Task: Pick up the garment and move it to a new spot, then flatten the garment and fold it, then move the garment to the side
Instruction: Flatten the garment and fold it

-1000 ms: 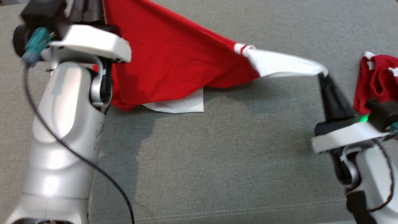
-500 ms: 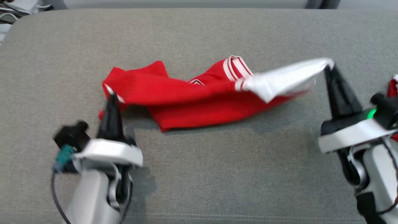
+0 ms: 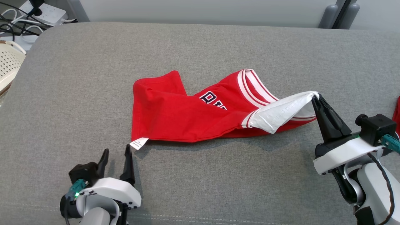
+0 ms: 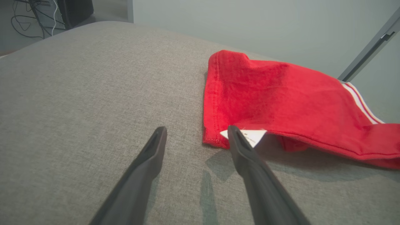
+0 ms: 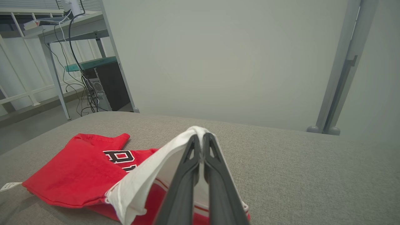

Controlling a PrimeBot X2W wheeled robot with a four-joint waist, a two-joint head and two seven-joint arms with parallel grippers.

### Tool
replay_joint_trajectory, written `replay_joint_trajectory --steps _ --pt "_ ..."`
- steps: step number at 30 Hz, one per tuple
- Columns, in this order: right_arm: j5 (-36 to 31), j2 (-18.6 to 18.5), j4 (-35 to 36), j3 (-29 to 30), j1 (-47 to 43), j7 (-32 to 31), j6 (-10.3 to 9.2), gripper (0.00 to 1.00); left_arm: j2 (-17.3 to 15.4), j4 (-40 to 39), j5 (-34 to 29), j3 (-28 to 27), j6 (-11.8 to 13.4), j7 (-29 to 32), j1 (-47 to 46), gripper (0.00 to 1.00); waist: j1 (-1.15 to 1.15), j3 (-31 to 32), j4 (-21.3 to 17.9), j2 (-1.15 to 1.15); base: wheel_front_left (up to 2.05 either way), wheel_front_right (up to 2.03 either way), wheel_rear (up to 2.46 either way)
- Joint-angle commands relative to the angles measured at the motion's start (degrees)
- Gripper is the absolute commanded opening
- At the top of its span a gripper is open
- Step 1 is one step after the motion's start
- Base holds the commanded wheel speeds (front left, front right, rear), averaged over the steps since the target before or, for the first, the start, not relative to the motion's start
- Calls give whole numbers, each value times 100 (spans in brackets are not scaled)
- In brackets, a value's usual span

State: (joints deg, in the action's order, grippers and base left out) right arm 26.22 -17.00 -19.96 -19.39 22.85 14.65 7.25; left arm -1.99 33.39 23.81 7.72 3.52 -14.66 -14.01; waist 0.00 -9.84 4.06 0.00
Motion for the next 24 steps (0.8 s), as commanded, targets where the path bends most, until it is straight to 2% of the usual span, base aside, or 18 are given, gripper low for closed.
replay_joint_trajectory --steps 1,4,9,12,24 --pt "34 -76 108 -54 -21 35 24 0 -89 -101 -67 -302 -5 -33 -67 100 0 8 -7 0 0 0 0" --pt "24 -65 101 -53 -59 35 24 0 -113 62 -470 -457 -31 -33 -214 100 0 20 -34 0 0 0 0" --pt "30 -1 61 -175 -43 35 24 0 -323 647 -1270 -156 -157 -33 -525 100 0 -25 -201 0 0 0 0" --pt "52 -3 42 -190 -8 35 24 0 -354 807 -1513 -75 -178 -34 -665 100 0 -64 -297 0 0 0 0" --pt "44 62 83 -227 44 35 24 0 -153 1097 -1028 -796 -228 -34 -941 98 0 -219 -546 0 0 0 0"
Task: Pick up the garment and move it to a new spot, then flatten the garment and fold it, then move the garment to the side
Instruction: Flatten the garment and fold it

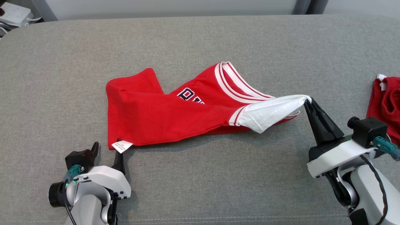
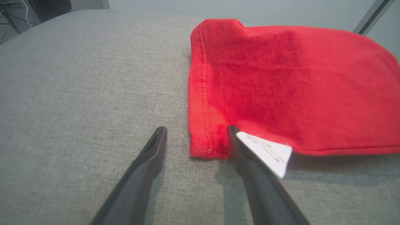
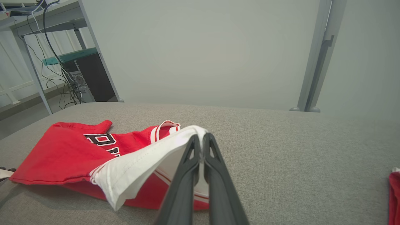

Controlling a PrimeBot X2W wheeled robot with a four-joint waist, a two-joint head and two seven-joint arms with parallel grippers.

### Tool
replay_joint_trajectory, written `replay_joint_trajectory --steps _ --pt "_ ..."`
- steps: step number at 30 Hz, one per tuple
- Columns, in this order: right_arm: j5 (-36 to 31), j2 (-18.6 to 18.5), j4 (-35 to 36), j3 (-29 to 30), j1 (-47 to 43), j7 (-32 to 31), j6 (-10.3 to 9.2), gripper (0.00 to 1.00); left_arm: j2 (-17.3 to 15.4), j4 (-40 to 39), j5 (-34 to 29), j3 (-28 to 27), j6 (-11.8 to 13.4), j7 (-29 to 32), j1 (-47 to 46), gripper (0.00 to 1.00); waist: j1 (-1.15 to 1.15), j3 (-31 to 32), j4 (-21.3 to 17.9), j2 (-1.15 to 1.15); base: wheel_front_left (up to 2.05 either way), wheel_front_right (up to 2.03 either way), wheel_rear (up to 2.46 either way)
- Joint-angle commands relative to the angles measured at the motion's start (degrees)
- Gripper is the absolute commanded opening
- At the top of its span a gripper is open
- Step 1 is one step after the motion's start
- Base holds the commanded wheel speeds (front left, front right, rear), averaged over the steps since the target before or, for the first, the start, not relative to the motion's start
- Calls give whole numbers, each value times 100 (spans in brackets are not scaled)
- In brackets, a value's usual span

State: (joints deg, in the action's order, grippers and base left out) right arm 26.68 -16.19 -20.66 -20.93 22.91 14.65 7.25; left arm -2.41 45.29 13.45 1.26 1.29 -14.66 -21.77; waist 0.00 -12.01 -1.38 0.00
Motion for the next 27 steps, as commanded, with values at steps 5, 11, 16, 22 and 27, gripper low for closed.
replay_joint_trajectory --steps 5,11,16,22,27 --pt "-9 -5 139 -62 61 35 24 0 -66 9 103 -250 -139 -34 -170 89 0 -54 -27 0 0 0 0" --pt "-18 18 143 -64 126 35 24 0 -50 162 252 -199 -179 -34 -280 62 0 -151 -78 0 0 0 0" --pt "-23 37 167 -76 170 35 24 0 -48 214 462 -110 -165 -34 -381 56 0 -216 -146 0 0 0 0" --pt "-23 51 143 -36 182 35 24 0 -47 -11 523 -153 -148 -34 -364 0 0 -189 -161 0 0 0 0" --pt "-36 74 172 40 184 35 24 0 -47 -610 564 -423 -163 -34 -261 0 0 -115 -77 0 0 0 0"
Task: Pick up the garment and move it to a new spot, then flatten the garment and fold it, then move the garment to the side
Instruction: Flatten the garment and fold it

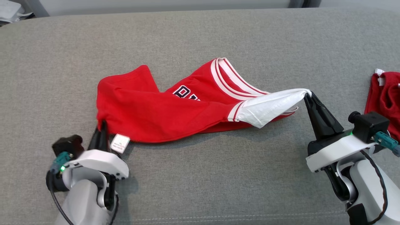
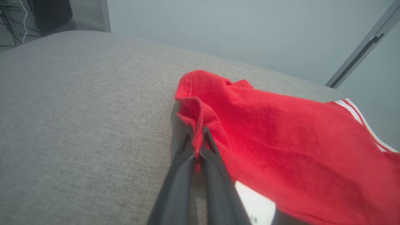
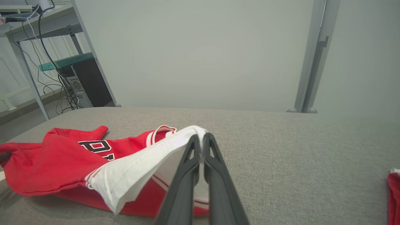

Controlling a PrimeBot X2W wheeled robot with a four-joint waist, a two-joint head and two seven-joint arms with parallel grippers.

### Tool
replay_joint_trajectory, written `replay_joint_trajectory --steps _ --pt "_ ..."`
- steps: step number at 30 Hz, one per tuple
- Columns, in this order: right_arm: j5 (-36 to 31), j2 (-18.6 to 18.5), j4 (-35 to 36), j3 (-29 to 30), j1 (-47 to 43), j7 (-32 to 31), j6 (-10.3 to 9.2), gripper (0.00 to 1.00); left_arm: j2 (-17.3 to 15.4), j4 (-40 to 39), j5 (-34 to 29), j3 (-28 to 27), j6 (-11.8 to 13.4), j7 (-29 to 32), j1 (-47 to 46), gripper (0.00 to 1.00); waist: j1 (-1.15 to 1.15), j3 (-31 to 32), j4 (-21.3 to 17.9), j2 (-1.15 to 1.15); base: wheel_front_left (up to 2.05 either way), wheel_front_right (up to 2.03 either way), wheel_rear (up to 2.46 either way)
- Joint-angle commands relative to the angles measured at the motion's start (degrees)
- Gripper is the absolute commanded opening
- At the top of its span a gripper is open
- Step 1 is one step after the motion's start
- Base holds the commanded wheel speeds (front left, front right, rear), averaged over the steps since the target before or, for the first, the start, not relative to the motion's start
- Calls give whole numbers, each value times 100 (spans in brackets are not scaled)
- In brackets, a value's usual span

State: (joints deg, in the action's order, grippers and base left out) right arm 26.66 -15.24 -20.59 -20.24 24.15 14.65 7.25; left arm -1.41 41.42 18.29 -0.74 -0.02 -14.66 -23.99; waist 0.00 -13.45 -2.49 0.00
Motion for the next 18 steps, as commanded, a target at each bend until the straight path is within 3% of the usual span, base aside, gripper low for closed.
replay_joint_trajectory --steps 1,9,18 --pt "-32 -27 177 -16 69 35 24 0 -147 -340 81 -273 -47 -34 -34 0 0 50 59 0 0 0 0" --pt "-56 -134 178 -17 628 35 24 0 -165 -696 -17 -697 -338 -34 -570 0 0 211 194 0 0 0 0" --pt "-144 -209 39 113 2048 35 24 0 -793 -191 -100 -671 -626 -34 -2197 0 0 408 206 0 0 0 0"
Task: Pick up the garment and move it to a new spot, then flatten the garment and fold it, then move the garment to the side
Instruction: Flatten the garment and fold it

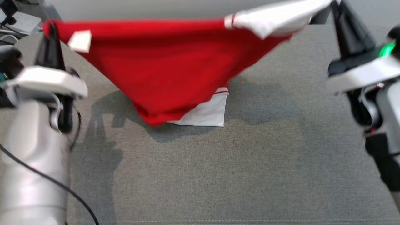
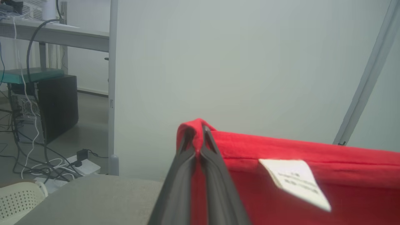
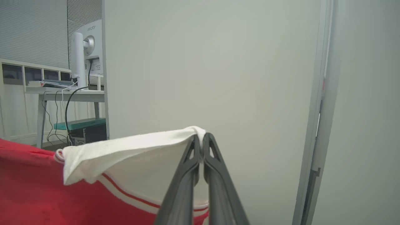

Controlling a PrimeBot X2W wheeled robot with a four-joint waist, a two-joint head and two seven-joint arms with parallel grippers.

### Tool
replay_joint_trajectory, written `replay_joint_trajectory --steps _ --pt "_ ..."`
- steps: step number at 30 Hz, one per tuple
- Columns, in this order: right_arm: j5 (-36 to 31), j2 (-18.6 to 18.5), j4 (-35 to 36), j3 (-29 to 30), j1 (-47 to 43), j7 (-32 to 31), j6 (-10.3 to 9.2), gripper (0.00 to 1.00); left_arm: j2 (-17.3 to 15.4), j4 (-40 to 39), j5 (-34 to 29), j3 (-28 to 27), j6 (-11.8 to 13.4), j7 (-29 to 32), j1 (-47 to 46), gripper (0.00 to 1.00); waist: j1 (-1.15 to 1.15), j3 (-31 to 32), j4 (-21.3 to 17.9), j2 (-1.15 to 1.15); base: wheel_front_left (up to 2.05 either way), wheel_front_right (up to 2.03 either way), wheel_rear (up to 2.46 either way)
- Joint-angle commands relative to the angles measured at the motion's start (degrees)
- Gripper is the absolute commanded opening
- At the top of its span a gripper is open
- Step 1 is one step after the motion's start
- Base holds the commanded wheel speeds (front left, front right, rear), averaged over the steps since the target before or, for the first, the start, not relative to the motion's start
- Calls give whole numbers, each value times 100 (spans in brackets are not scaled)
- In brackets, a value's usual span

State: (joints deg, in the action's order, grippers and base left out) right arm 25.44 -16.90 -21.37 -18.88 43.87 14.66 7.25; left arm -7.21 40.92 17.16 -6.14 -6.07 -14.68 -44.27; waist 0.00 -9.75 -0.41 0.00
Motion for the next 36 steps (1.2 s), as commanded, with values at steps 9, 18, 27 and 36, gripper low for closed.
replay_joint_trajectory --steps 9,18,27,36 --pt "-18 106 400 241 474 34 24 0 -609 538 202 52 -119 27 -671 0 0 690 -104 0 0 0 0" --pt "713 -176 145 -816 -315 -211 24 0 -837 811 497 246 -137 1173 254 0 0 810 -198 0 0 0 0" --pt "3606 -1078 739 -2919 -895 -2879 24 0 -797 339 1544 1525 -140 3984 1339 0 0 -203 -182 0 0 0 0" --pt "4485 -1232 206 -2525 1548 -3867 24 0 -1324 -976 2802 1802 -138 4971 -160 0 0 -1801 -192 0 0 0 0"
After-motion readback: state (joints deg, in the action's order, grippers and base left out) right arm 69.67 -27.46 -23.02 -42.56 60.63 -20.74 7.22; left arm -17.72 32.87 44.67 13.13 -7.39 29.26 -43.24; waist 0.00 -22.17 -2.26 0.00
